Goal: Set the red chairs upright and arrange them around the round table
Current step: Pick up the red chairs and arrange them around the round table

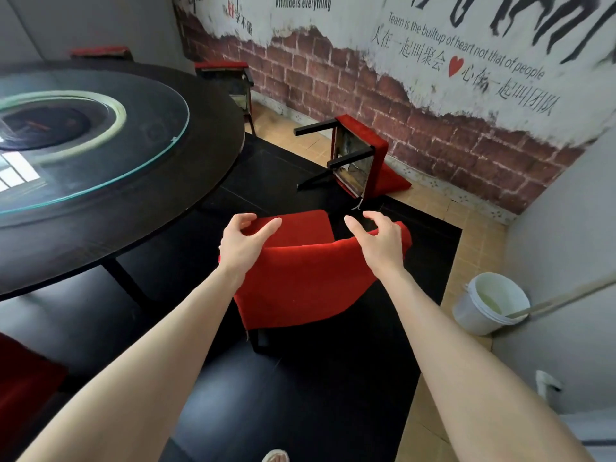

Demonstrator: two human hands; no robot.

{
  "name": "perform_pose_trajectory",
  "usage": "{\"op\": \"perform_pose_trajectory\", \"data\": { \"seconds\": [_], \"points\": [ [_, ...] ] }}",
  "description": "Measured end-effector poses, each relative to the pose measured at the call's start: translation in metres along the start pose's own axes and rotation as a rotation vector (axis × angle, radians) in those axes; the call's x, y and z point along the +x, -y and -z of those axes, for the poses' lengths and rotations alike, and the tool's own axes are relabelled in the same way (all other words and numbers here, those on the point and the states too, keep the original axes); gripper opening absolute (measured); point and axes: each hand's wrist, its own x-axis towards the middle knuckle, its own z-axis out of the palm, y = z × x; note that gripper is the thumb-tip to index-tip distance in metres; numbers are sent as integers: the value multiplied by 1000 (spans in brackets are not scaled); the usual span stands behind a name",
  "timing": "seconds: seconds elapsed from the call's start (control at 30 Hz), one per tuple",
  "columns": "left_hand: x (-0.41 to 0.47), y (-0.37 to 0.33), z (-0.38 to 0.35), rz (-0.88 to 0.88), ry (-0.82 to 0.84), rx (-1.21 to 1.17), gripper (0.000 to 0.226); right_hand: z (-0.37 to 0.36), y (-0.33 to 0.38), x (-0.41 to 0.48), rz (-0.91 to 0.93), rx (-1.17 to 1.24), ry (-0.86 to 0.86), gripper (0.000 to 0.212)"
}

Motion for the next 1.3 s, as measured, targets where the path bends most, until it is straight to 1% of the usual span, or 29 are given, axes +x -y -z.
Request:
{"op": "perform_pose_trajectory", "data": {
  "seconds": [0.07,0.2,0.37,0.5,0.7,0.87,0.97,1.1,1.17,1.3],
  "points": [
    [-6,-19,-14,-43,17,-11,65,17,4,2,17,21,-36,60],
    [-22,-60,-48,-150,64,-24,62,53,7,6,84,65,-98,56],
    [-49,-111,-98,-285,137,-28,58,117,9,6,125,101,-164,53],
    [-74,-143,-140,-346,186,-52,53,178,5,0,156,136,-267,46],
    [-113,-181,-207,-401,303,-134,52,262,-6,-7,195,176,-433,46],
    [-130,-229,-257,-486,382,-151,53,319,-17,1,211,168,-513,47],
    [-133,-258,-290,-548,413,-160,53,351,-21,15,226,168,-558,48],
    [-127,-287,-332,-636,439,-126,53,382,-33,41,238,203,-613,38],
    [-117,-300,-352,-684,446,-118,54,394,-40,61,251,204,-631,41],
    [-76,-324,-408,-710,463,-130,56,414,-58,126,264,201,-650,43]
  ]
}}
